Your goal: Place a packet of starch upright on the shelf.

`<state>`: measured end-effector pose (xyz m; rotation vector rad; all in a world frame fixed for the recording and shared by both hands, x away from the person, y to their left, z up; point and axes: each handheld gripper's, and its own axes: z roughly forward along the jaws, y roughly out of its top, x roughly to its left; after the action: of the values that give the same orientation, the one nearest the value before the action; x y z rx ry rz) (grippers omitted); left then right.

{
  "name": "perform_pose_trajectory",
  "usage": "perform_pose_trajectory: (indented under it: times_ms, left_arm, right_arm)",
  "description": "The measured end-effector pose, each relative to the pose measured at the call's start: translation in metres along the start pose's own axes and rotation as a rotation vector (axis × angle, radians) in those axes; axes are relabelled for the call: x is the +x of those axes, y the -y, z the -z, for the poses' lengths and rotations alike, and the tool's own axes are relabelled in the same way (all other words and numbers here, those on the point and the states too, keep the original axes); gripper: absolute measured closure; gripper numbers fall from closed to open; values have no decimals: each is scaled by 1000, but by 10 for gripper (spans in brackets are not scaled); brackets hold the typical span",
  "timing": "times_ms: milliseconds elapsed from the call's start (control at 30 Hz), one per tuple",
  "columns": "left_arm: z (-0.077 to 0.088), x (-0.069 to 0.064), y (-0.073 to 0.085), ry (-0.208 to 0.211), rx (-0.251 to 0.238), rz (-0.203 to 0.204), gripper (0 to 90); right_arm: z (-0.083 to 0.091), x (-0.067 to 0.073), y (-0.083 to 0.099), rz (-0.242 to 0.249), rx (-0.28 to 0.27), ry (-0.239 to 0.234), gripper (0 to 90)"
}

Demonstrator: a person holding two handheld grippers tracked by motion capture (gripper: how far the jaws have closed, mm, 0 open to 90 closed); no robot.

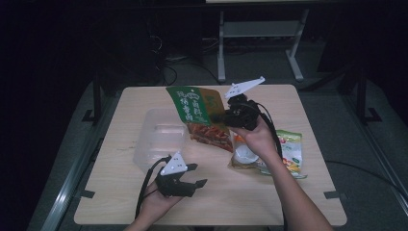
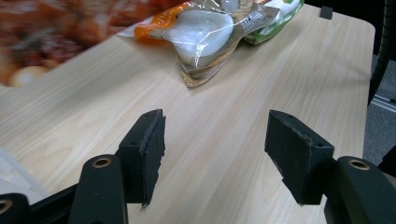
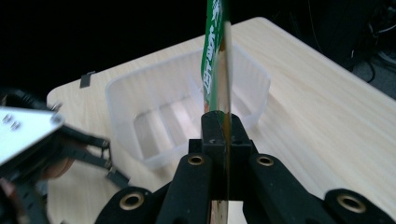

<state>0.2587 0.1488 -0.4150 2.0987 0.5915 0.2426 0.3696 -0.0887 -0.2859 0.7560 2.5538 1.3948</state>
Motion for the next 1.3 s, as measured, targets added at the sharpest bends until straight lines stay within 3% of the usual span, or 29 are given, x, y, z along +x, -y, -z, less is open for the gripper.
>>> perform_pose_trajectory:
  times_ms: [433, 633, 767, 1067, 1300]
  left_arm:
    - [0, -1, 2, 7, 0, 13, 368]
    - [-1, -1, 3, 9, 1, 9, 362]
    - [-2, -1, 2, 9, 1, 4, 362]
    - [-1, 0, 3, 11, 0, 8, 361]
    - [2, -1, 3, 14, -10, 9, 361]
  right_arm:
    - [-43, -6, -40, 38, -16, -8, 898]
    - [-60, -7, -53, 33, -23, -9, 898]
    - [-71, -10, -60, 59, -22, -6, 898]
    - [-94, -13, -74, 53, -41, -22, 898]
    - [-119, -16, -77, 16, -37, -30, 898]
